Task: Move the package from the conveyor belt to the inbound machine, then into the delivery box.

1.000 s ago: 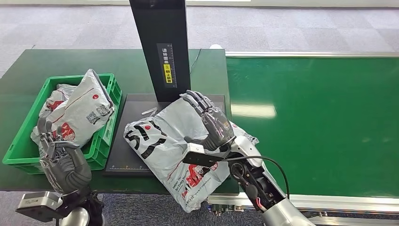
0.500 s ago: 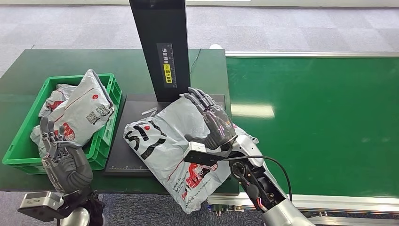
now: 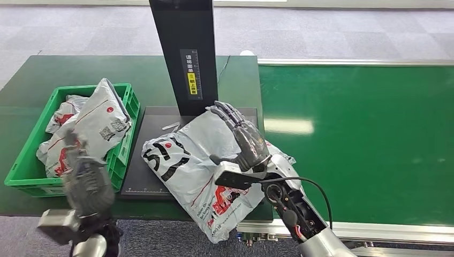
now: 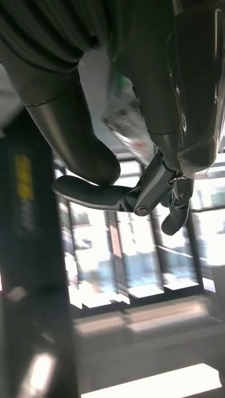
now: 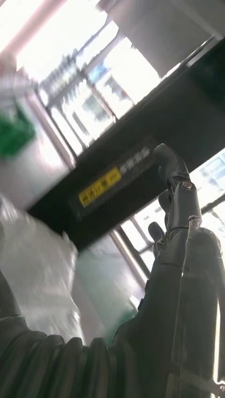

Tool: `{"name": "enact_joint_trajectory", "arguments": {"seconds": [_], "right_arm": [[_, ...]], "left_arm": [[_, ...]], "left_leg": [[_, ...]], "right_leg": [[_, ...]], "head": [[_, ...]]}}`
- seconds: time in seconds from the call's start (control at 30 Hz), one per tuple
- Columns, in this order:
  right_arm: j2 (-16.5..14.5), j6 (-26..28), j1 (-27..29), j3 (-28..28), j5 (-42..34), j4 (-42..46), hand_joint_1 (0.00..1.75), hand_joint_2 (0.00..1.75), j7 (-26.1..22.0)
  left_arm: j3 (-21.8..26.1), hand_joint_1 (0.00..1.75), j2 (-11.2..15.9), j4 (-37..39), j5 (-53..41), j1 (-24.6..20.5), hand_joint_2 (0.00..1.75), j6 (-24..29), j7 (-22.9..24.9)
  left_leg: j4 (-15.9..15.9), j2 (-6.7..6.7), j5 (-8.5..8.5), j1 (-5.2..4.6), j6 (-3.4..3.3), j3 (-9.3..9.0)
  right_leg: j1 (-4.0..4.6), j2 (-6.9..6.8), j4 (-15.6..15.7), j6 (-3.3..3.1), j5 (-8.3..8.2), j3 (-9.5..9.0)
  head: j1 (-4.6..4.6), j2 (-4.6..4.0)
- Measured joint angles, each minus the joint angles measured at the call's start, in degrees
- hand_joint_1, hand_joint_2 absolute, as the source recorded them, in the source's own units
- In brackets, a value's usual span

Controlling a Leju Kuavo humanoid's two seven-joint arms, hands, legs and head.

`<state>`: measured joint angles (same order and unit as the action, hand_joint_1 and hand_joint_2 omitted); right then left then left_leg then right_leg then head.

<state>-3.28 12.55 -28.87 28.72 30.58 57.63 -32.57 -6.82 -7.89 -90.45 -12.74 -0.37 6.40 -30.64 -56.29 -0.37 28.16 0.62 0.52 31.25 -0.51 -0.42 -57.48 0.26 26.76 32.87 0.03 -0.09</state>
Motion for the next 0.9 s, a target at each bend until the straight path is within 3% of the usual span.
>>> {"name": "enact_joint_trajectory", "arguments": {"seconds": [0.1,0.17,0.33,0.73,0.9], "right_arm": [[0.08,-3.14,2.53,-4.88,-20.56,5.69,0.00,1.75,-2.32],[0.36,-3.59,3.52,-6.72,-25.74,8.06,0.00,1.75,-2.33],[0.69,-3.57,5.27,-8.56,-24.00,11.16,0.00,1.75,-2.37],[1.04,-3.37,6.09,-9.51,-23.72,12.86,0.00,1.75,-2.48],[1.24,-2.62,6.90,-9.51,-23.62,13.72,0.00,1.75,-2.55]], "left_arm": [[-5.44,0.00,0.68,12.56,-22.46,-4.05,1.75,-2.49,11.19],[-7.29,0.00,0.86,17.69,-29.28,-5.47,1.75,-1.90,11.44],[-9.41,0.00,1.50,23.58,-25.59,-7.66,1.75,-1.74,10.96],[-10.68,0.00,2.09,26.80,-25.03,-8.71,1.75,-2.31,11.13],[-10.80,0.00,2.13,27.36,-27.78,-9.00,1.75,-1.42,14.80]], "left_leg": [[0.02,-0.04,-0.04,-0.03,-0.06,0.08],[0.01,0.42,-0.03,-0.04,-0.07,0.08],[0.00,0.58,-0.02,-0.03,-0.07,0.09],[0.01,0.57,-0.03,-0.01,-0.06,0.09],[0.01,0.55,-0.03,-0.01,-0.06,0.09]], "right_leg": [[-0.03,-0.10,-0.02,0.01,-0.07,-0.15],[-0.04,0.37,-0.02,0.03,-0.19,-0.03],[-0.03,0.59,-0.02,0.06,-0.24,0.08],[-0.02,0.59,-0.02,0.05,-0.24,0.06],[-0.02,0.58,-0.02,0.05,-0.24,0.06]], "head": [[0.10,0.00],[0.14,0.00],[0.13,0.00],[0.14,0.00],[0.13,0.00]]}}
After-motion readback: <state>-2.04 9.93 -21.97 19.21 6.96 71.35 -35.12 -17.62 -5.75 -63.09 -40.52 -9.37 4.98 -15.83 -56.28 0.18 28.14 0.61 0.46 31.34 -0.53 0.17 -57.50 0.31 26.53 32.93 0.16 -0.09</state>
